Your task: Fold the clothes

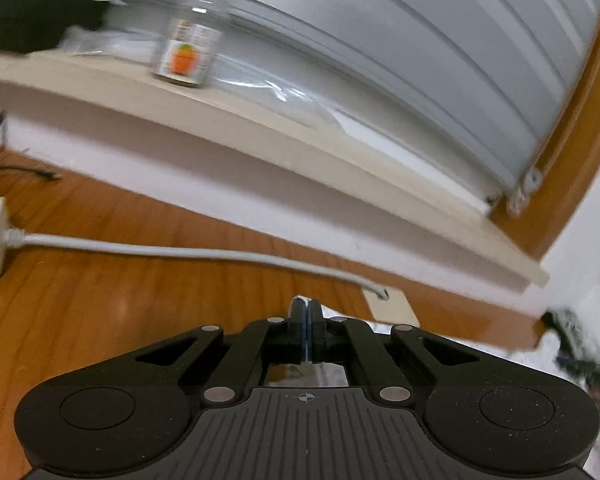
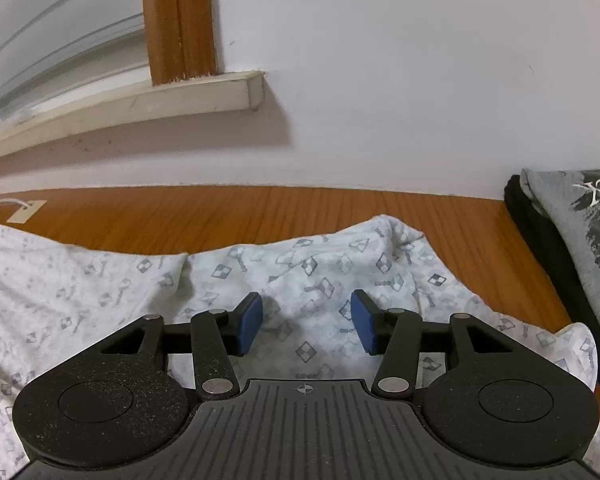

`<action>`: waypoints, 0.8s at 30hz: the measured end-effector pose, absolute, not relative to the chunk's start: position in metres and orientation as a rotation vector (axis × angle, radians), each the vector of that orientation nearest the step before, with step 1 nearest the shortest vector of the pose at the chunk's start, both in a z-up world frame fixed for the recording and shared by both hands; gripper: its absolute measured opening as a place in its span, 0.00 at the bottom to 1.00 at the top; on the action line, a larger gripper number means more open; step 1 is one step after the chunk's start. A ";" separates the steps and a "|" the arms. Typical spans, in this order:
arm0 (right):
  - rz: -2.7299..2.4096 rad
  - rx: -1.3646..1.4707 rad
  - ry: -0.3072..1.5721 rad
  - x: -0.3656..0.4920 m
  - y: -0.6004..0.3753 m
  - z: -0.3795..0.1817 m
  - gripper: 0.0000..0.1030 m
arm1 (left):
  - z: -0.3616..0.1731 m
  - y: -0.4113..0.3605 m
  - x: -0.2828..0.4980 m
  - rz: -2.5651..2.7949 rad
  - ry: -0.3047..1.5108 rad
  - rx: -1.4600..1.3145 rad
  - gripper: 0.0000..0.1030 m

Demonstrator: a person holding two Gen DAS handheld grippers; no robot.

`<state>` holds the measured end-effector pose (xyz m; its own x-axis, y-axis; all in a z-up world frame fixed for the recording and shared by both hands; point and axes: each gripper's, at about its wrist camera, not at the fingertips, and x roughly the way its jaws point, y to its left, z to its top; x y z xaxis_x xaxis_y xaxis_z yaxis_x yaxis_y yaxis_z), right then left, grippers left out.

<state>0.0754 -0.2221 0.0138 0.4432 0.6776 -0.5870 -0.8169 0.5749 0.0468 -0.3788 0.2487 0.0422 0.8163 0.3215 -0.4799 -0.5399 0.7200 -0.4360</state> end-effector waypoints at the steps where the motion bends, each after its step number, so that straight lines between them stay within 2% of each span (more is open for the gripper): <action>1: 0.939 -0.259 0.601 0.075 -0.222 0.014 0.48 | 0.040 0.249 -0.380 0.487 0.388 -0.607 0.00; 5: 0.938 -0.262 0.600 0.075 -0.222 0.014 0.48 | 0.039 0.242 -0.377 0.498 0.434 -0.598 0.02; 7: 0.939 -0.263 0.600 0.076 -0.221 0.014 0.48 | 0.045 0.231 -0.377 0.504 0.452 -0.549 0.14; 9: 0.940 -0.262 0.600 0.076 -0.221 0.014 0.49 | 0.051 0.220 -0.376 0.510 0.470 -0.499 0.40; 10: 0.940 -0.262 0.600 0.076 -0.221 0.014 0.49 | 0.054 0.214 -0.376 0.513 0.478 -0.475 0.43; 18: 0.899 -0.314 0.561 0.066 -0.222 0.019 0.50 | 0.055 0.129 -0.370 0.424 0.587 -0.194 0.47; 24: 1.040 -0.376 0.486 0.013 -0.229 0.043 0.50 | 0.039 0.108 -0.368 0.389 0.686 -0.037 0.48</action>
